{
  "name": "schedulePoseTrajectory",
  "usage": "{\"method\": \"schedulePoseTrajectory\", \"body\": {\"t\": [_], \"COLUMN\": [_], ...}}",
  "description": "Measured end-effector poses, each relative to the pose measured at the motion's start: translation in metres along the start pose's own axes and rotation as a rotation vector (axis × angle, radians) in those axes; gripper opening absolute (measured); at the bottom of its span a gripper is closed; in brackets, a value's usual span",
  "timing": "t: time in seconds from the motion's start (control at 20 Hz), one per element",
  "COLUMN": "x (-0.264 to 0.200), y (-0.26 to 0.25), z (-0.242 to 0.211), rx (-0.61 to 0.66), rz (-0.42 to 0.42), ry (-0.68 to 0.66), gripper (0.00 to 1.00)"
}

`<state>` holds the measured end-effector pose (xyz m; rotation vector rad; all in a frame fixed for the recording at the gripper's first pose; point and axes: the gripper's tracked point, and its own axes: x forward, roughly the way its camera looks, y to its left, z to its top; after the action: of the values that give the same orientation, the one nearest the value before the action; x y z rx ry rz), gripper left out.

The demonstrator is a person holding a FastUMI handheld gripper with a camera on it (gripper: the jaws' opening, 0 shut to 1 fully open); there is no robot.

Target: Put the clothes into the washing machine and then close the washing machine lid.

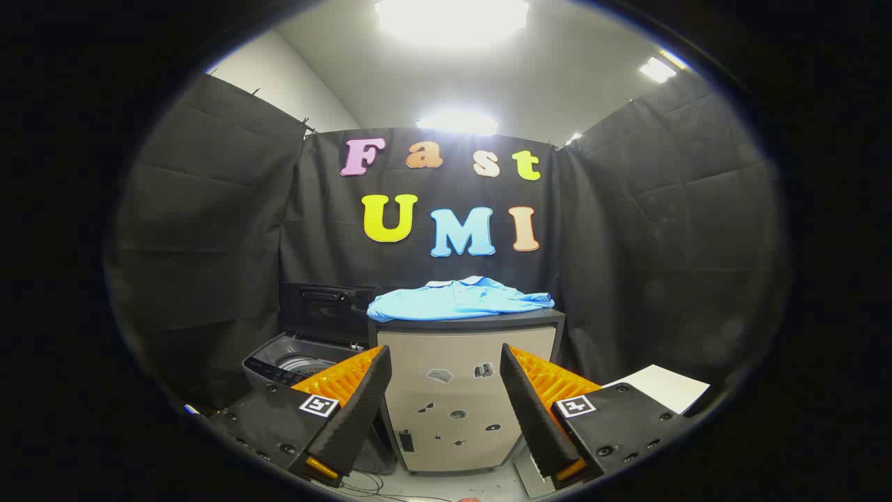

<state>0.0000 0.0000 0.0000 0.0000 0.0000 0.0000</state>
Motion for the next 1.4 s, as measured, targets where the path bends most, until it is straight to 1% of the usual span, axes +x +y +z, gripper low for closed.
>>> {"method": "schedulePoseTrajectory", "body": {"t": [0.75, 1.15, 1.4], "x": [-0.002, 0.001, 0.008], "y": [0.004, 0.01, 0.01], "z": [0.0, 0.017, 0.036], "rx": [0.008, -0.01, -0.009], "rz": [-0.012, -0.016, -0.015], "ry": [0.001, -0.024, -0.037], "gripper": [0.97, 0.97, 0.97]}}
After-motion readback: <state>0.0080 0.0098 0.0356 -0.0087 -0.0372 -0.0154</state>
